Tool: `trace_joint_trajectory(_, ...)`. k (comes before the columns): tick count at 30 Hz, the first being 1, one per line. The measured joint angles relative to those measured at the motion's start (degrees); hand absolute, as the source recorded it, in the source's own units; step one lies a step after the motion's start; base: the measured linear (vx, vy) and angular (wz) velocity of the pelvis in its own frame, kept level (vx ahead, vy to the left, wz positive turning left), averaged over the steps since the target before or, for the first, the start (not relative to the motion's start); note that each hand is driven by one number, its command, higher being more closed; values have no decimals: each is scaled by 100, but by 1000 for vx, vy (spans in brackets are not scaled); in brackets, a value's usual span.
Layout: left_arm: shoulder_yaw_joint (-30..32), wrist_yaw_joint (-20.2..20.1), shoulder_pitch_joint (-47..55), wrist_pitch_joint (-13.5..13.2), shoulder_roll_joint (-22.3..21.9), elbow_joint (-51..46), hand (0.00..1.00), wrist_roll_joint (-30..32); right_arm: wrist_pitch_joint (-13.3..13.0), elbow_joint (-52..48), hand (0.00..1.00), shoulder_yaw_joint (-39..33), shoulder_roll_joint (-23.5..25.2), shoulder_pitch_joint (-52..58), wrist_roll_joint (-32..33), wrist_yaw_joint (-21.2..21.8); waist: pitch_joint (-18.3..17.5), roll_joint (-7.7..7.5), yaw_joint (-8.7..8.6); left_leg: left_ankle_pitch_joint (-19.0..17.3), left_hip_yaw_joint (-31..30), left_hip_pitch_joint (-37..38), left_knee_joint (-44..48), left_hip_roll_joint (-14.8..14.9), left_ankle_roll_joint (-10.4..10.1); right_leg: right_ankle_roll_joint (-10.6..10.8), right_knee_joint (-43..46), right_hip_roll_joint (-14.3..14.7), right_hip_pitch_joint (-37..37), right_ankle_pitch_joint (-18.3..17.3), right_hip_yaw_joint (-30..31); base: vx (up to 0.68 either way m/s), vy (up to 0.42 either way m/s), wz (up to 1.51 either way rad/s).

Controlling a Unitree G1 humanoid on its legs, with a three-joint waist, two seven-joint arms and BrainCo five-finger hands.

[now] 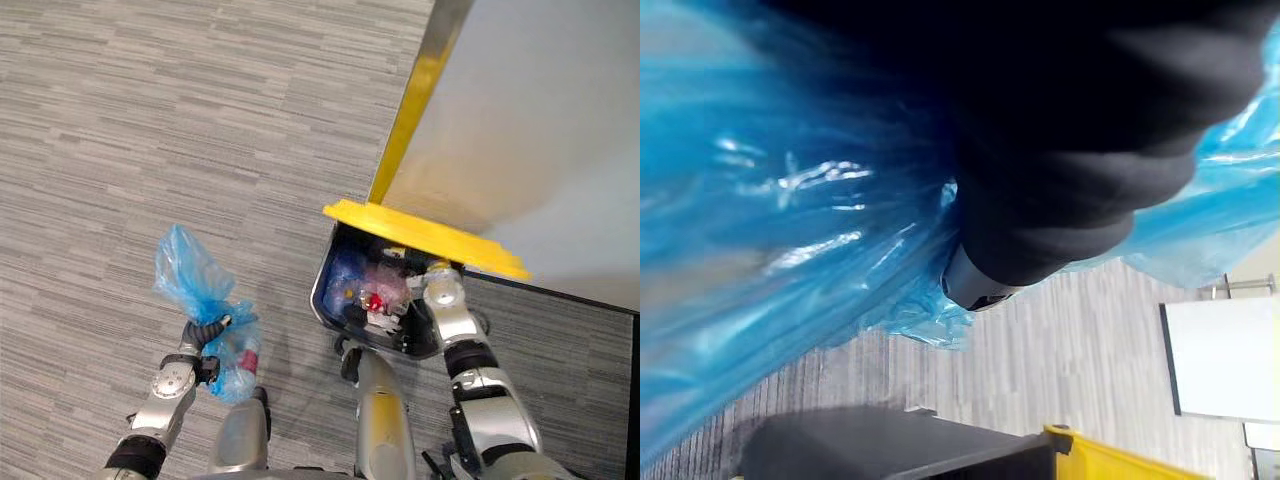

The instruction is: Gather rubbish on tea table into small bin, then transfer packed bag to large trash can.

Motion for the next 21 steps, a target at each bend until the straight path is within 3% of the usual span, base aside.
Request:
trace_joint_trajectory(7, -271, -126, -98, -116, 95, -467, 100, -274, -9, -416, 0, 252, -502, -183, -207, 49, 73, -75, 10, -4, 33, -44, 138, 80, -56, 3, 5, 73, 13, -2, 0, -1, -3, -1)
trace_joint_trajectory(13, -526, -244, -143, -121, 254, -706, 100, -396, -13, -421, 0, 458, -599, -196, -218, 164, 105, -135, 11, -30, 0, 63, 133, 181, -9, -2, -132, 189, 211, 4, -25, -27, -27, 3)
trace_joint_trajectory(21, -1605, -366, -654, -124, 181, -1202, 100, -442, -15, -421, 0, 739, -744, -464, -244, 301, 105, -148, -32, -32, 107, 194, 118, 278, -9, 112, -380, 396, 355, 96, 121, -41, -20, -8)
